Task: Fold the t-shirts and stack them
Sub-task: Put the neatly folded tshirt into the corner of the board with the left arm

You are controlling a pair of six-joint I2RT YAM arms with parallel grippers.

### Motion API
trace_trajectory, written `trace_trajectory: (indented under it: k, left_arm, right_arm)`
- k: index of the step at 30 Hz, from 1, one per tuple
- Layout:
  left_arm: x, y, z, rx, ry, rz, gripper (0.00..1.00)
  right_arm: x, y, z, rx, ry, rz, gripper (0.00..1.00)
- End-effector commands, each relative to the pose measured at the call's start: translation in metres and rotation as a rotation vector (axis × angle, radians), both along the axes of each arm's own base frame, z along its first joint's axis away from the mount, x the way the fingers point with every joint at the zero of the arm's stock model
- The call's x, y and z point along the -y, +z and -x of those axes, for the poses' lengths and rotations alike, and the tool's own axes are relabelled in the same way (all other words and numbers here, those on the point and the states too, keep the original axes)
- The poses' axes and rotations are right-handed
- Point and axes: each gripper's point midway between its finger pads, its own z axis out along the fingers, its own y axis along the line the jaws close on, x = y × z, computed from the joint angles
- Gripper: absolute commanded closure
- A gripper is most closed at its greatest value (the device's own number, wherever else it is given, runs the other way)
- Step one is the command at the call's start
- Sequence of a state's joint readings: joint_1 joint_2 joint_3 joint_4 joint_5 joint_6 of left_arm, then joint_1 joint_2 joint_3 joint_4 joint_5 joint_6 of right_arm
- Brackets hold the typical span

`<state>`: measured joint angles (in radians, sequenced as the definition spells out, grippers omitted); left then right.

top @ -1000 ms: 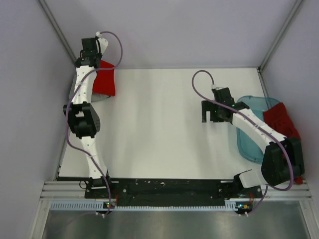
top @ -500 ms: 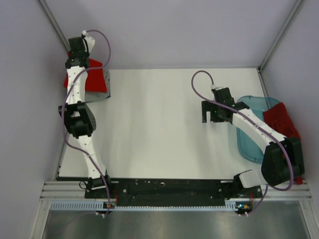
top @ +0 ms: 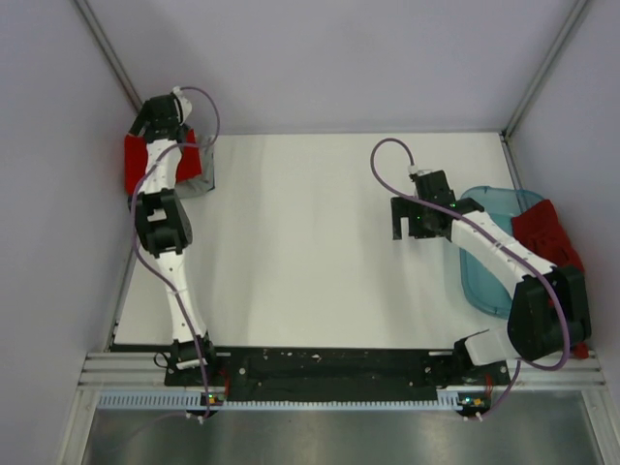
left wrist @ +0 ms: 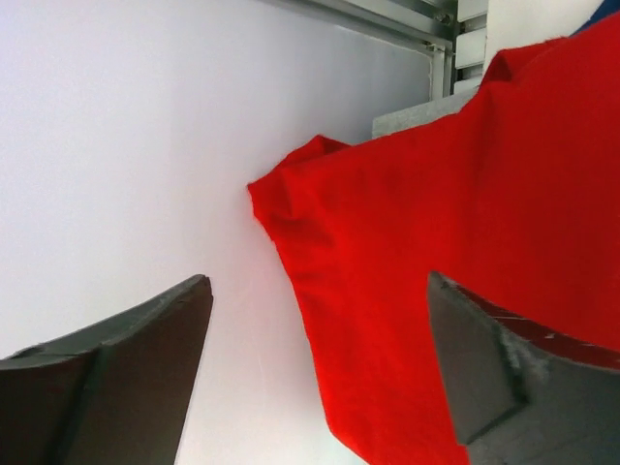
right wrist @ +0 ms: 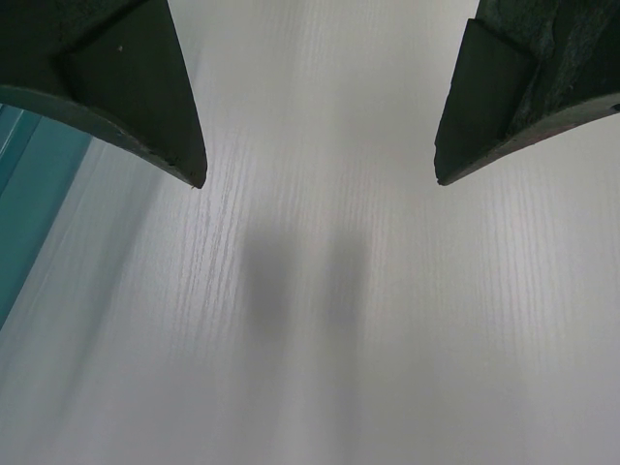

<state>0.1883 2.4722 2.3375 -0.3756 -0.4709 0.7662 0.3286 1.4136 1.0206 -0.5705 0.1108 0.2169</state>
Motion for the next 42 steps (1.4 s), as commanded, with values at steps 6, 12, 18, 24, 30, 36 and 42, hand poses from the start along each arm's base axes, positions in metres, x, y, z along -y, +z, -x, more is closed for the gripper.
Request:
trace_trajectory:
  k: [6, 12, 18, 24, 30, 36, 42]
  left_arm:
    - [0.070, 0.064, 0.019, 0.093, -0.143, 0.062, 0.02]
    - [0.145, 0.005, 0.059, -0.128, -0.342, 0.276, 0.19]
    - [0.139, -0.035, 0.054, -0.213, -0.295, 0.223, 0.15]
    - [0.130, -0.042, 0.043, -0.208, -0.258, 0.165, 0.23]
    - [0.126, -0.060, 0.039, -0.236, -0.238, 0.161, 0.45]
    - [0.129, -0.049, 0.039, -0.206, -0.236, 0.156, 0.94]
    - [0.142, -0.012, 0.057, -0.155, -0.314, 0.110, 0.99]
  right_arm:
    - [-0.006, 0.006, -0.005, 0.007, 0.009, -0.033, 0.01]
    - [-0.008, 0.001, 0.002, -0.009, 0.010, -0.050, 0.01]
    - [-0.010, -0.003, 0.006, -0.021, 0.028, -0.050, 0.01]
    - [-0.009, -0.005, 0.008, -0.026, 0.038, -0.041, 0.01]
    - [-0.007, -0.010, 0.009, -0.031, 0.042, -0.030, 0.01]
    - [-0.007, -0.010, 0.008, -0.029, 0.054, -0.027, 0.01]
    - [-0.009, -0.010, 0.008, -0.029, 0.059, -0.033, 0.01]
